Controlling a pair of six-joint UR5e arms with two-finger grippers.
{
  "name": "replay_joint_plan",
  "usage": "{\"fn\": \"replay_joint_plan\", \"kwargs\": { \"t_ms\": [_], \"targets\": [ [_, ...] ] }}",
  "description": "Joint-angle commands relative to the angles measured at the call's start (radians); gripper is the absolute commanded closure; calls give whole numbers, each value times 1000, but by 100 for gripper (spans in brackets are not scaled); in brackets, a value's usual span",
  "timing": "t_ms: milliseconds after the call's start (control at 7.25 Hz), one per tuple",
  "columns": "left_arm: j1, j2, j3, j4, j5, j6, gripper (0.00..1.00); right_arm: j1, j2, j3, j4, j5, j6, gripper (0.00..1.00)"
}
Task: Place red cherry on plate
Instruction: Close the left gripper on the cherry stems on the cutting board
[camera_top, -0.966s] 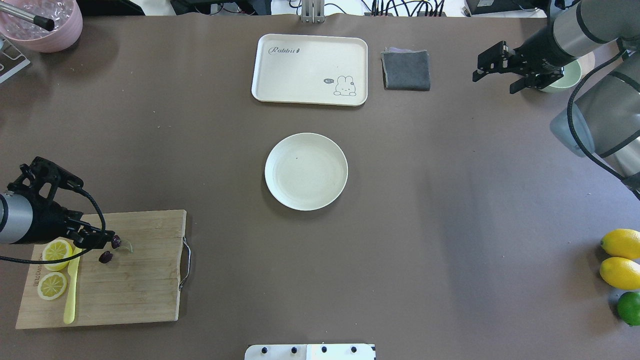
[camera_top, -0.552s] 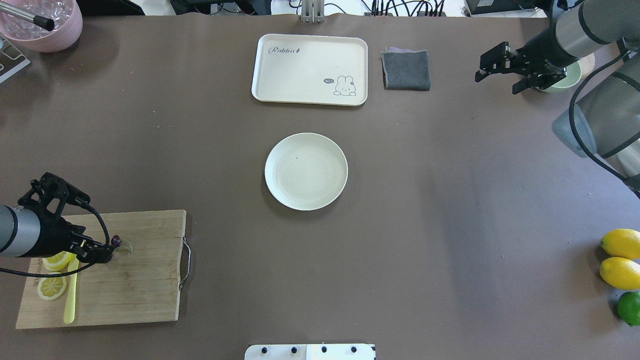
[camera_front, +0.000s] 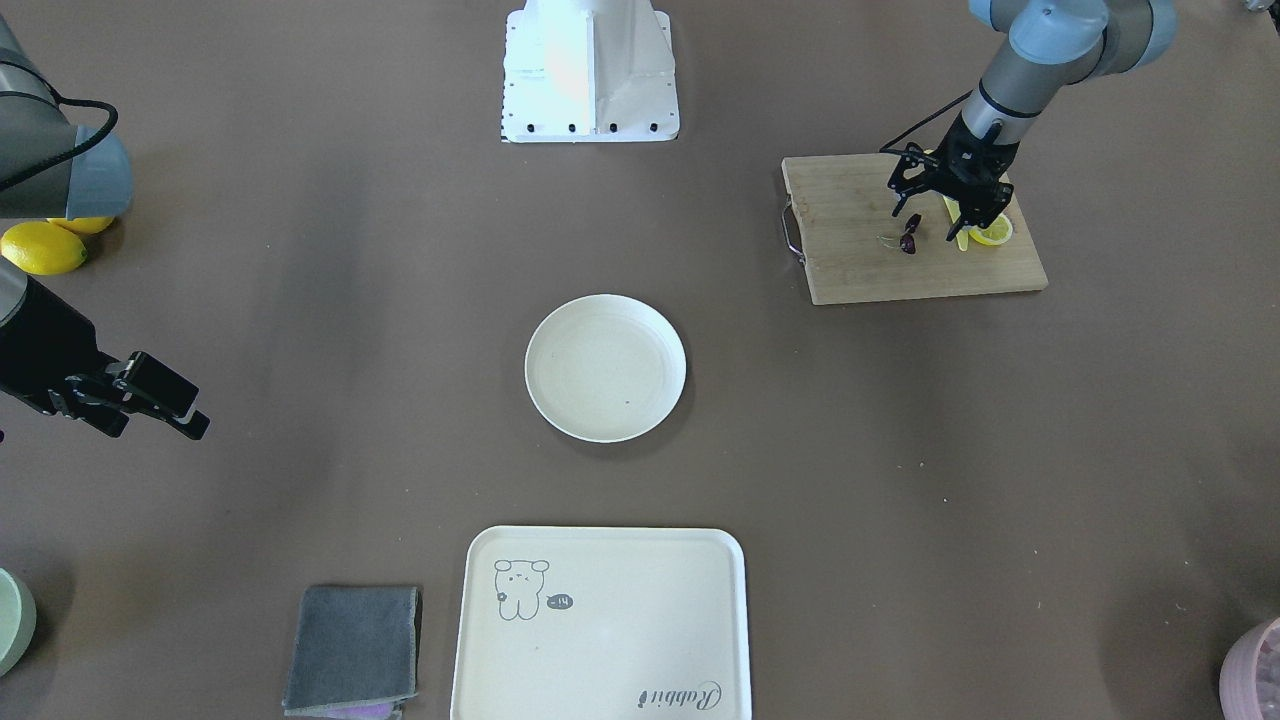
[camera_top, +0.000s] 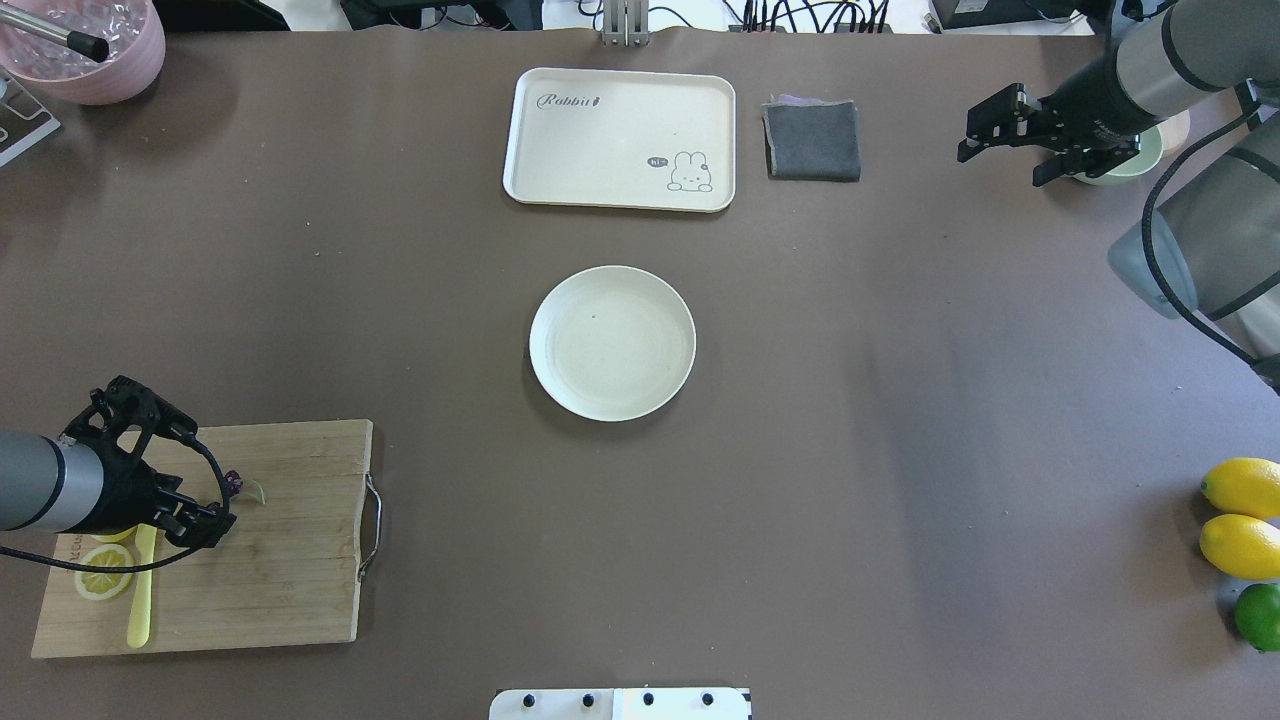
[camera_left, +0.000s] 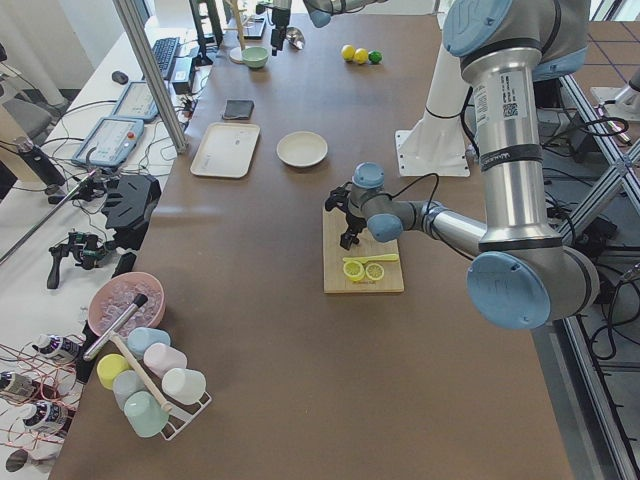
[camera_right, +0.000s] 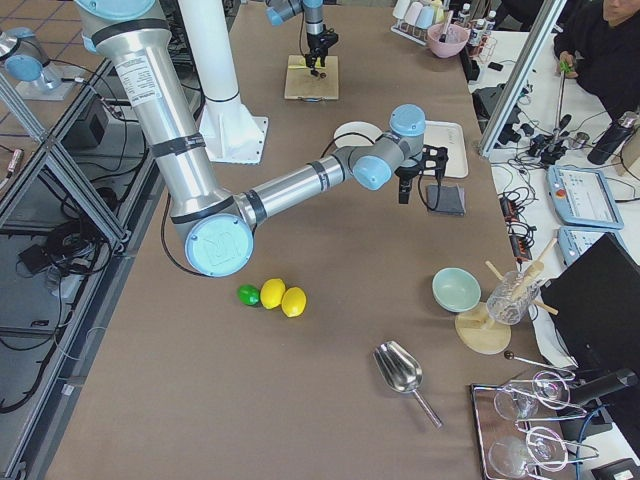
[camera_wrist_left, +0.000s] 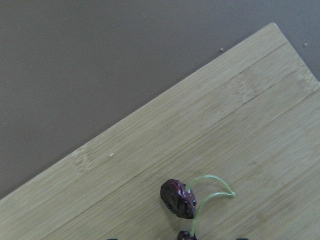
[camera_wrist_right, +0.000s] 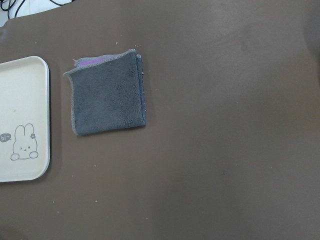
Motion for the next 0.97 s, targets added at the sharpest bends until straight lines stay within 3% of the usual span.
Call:
{"fn": "replay_joint_plan", "kwargs": {
  "t_ms": [0,414,552,828],
  "targets": [
    [8,0,10,-22,2,-3,16,1,-5,8,1,-1,7,0],
    [10,3,10,-22,2,-5,20,3,-5,8,-1,0,7,0],
    [10,5,7,-19,2,-5,32,4,-5,9,-1,0,8,0],
    [11,5,3,-19,-5,-6,81,6,-3,8,-1,0,7,0]
  ]
}}
